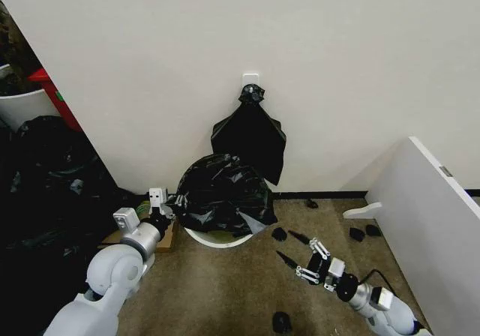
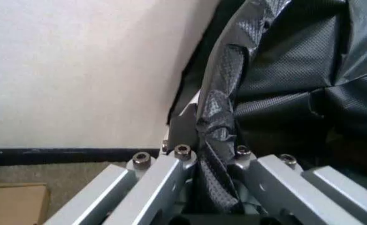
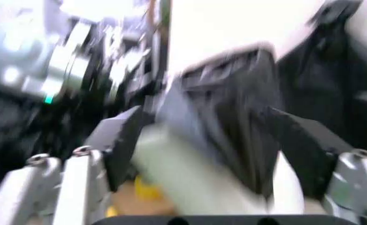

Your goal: Place the garbage bag over the trash bin.

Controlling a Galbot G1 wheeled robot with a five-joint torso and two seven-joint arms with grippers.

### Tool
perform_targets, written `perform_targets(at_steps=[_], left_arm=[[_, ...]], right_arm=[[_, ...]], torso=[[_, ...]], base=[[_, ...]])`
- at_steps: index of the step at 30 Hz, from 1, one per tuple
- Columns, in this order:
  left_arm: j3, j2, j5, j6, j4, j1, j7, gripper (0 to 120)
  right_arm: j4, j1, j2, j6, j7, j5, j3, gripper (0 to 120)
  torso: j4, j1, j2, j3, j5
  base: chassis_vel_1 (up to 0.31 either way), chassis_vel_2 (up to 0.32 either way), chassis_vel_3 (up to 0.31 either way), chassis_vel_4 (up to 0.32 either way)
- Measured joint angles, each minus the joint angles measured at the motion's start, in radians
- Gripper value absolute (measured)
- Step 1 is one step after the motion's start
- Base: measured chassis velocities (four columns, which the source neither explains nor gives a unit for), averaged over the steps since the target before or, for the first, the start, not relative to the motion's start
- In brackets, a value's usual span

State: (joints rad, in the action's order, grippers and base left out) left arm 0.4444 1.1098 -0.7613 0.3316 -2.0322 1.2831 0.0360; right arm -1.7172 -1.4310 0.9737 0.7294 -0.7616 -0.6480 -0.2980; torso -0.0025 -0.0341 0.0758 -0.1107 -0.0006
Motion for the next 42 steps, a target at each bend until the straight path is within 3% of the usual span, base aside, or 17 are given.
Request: perform_targets(at_steps=[2,3,5,6,8,17,21,26,31,36,42], left_arm=[[-0.015,0.005,0.019,-0.007,0.000,0.003,0.000,1],[-0.015,0.005,0.019,-0.007,0.000,0.003,0.000,1],[-0.037,0.007,0.044,-0.016,-0.002,0.000,0.001,1],[-0.063,0.006,0.060,-0.023,-0.002,-0.010,0.002,1],[-0.083,0.007,0.079,-0.029,-0.010,-0.013,0.002,1],[-0.112,0.001,0.132,-0.056,-0.005,-0.019,0.001,1],[-0.121,0.022,0.154,-0.070,0.002,-0.015,0.001,1],[-0.134,0.064,0.198,-0.093,0.023,-0.026,0.002,1],[-0.140,0.077,0.242,-0.145,0.056,-0.053,0.003,1],[-0.142,0.080,0.265,-0.164,0.049,-0.042,0.002,1],[-0.144,0.097,0.309,-0.175,0.034,-0.022,-0.002,1]], right_arm=[[-0.100,-0.039,0.000,-0.042,0.168,0.074,0.031,86],[-0.100,-0.039,0.000,-0.042,0.168,0.074,0.031,86],[-0.184,-0.073,-0.002,-0.105,0.389,0.240,0.061,94],[-0.238,-0.101,-0.007,-0.164,0.525,0.352,0.078,93],[-0.281,-0.118,-0.019,-0.237,0.634,0.436,0.096,87],[-0.362,-0.147,-0.031,-0.341,0.692,0.493,0.103,55],[-0.357,-0.145,-0.022,-0.343,0.698,0.525,0.102,62],[-0.343,-0.138,-0.004,-0.386,0.752,0.604,0.125,85],[-0.338,-0.100,-0.036,-0.453,0.802,0.608,0.153,98],[-0.334,-0.077,-0.065,-0.468,0.806,0.576,0.165,95],[-0.321,-0.062,-0.068,-0.458,0.806,0.558,0.183,74]], torso=[[0.0001,0.000,0.000,0.000,0.0000],[0.0001,0.000,0.000,0.000,0.0000],[0.0004,0.000,0.000,0.000,0.0001],[0.0001,0.000,0.000,0.000,-0.0002],[-0.0003,0.000,0.000,0.000,-0.0001],[0.0000,0.000,0.000,0.000,0.0000],[0.0002,0.000,0.000,0.000,-0.0001],[-0.0001,0.000,0.000,0.000,0.0000],[-0.0002,0.000,0.000,0.000,0.0001],[0.0003,0.000,0.000,0.000,-0.0003],[0.0001,0.000,0.000,0.000,0.0002]], base=[[0.000,0.000,0.000,0.000],[0.000,0.000,0.000,0.000],[0.000,0.000,0.000,0.000],[0.000,0.000,0.000,0.000],[0.000,0.000,0.000,0.000],[0.000,0.000,0.000,0.000],[0.000,0.000,0.000,0.000],[0.000,0.000,0.000,0.000],[0.000,0.000,0.000,0.000],[0.000,0.000,0.000,0.000],[0.000,0.000,0.000,0.000]])
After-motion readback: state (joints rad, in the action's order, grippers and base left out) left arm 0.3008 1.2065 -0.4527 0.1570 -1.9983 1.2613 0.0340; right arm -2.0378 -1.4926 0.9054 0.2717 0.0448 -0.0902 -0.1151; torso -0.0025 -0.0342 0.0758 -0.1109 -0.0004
